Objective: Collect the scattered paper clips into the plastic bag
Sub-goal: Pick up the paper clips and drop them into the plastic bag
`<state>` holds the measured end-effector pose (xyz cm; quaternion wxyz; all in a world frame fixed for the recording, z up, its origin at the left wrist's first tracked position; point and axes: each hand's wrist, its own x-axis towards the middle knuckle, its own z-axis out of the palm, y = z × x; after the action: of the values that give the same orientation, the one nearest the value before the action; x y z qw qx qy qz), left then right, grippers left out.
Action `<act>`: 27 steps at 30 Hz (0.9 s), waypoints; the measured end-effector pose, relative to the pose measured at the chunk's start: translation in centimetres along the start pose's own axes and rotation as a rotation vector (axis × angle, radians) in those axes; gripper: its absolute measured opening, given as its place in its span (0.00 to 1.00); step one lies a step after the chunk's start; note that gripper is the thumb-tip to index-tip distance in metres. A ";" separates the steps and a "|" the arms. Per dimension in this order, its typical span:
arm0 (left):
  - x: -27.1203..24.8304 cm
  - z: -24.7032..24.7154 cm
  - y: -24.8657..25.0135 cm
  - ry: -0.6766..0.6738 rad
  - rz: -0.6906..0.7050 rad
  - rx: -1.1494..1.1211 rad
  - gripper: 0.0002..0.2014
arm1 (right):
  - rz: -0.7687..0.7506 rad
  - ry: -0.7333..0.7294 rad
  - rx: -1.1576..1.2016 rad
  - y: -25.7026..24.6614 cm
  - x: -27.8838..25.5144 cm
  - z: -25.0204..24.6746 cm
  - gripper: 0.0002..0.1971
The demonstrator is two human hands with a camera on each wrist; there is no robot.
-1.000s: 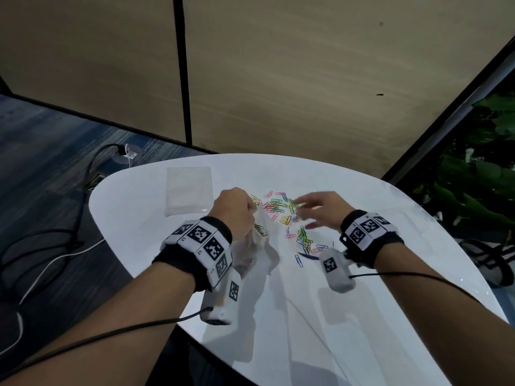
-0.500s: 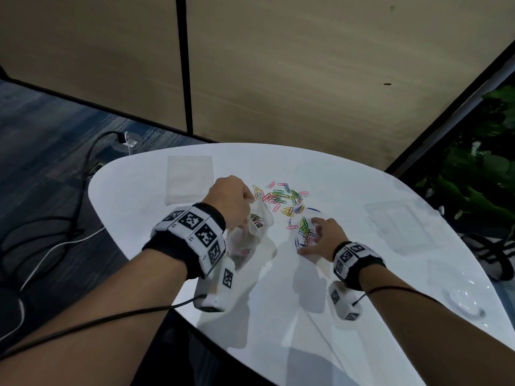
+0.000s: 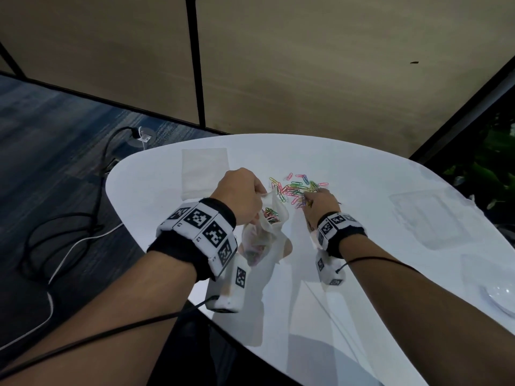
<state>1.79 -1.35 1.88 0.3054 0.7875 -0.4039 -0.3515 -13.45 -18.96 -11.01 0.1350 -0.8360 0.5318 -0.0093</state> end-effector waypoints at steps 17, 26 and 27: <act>0.4 0.8 0.5 0.009 -0.012 0.021 0.13 | 0.383 -0.314 1.193 1.4 0.1 -8.5 0.17; 0.4 0.7 0.9 0.054 -0.050 -0.017 0.13 | -0.074 -0.676 0.844 -6.5 -3.9 -12.3 0.10; 0.4 0.7 0.9 0.059 -0.050 -0.014 0.13 | -0.091 -0.631 0.742 -7.0 -4.1 -11.7 0.09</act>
<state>1.01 -2.25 2.05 0.3136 0.8052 -0.3724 -0.3386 -10.91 -15.10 2.47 0.5778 -0.7159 0.3887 0.0499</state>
